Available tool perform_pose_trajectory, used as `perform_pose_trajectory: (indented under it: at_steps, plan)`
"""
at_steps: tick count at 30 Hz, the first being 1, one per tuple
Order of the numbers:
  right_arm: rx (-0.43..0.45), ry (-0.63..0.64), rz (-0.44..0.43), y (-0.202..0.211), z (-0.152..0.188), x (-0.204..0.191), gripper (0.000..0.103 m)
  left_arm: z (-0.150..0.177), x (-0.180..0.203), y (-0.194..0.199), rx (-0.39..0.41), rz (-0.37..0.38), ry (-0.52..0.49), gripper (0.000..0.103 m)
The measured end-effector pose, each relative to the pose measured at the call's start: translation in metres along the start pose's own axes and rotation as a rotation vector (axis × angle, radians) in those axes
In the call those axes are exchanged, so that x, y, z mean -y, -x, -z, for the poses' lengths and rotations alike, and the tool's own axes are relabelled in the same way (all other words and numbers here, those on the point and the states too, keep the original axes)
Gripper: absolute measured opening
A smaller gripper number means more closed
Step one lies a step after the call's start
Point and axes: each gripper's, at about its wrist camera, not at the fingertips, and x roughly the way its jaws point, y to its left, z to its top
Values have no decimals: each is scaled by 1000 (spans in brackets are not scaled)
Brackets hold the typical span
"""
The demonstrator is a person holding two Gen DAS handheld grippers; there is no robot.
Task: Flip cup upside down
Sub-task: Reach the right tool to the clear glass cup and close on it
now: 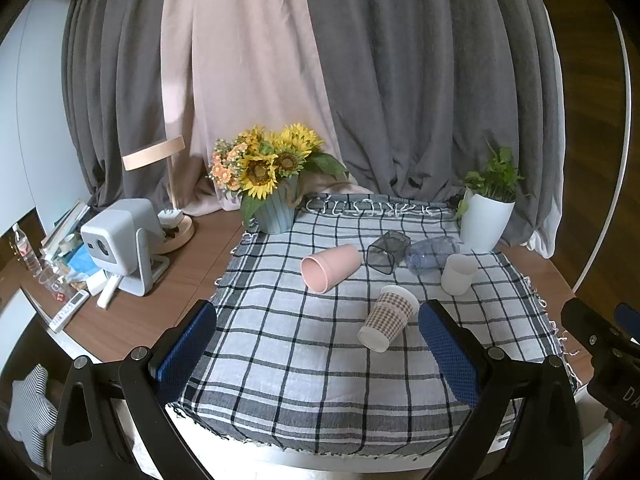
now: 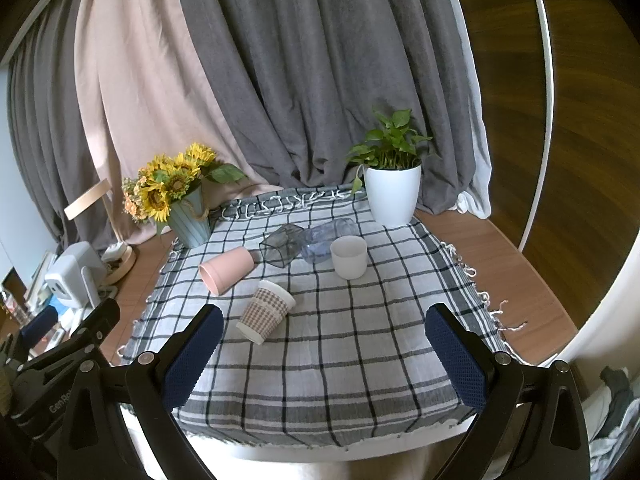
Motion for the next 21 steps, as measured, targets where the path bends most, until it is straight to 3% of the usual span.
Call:
perform_pose_trajectory:
  at_steps: [13,21]
  plan:
    - [-57,-19,-32,-41,-9,5,102,-8,5,-41,-76,-34,14,103]
    - [-81,-2,-44,-80,-17,-22,102,-22,-18,-89,-139,-29,7,103]
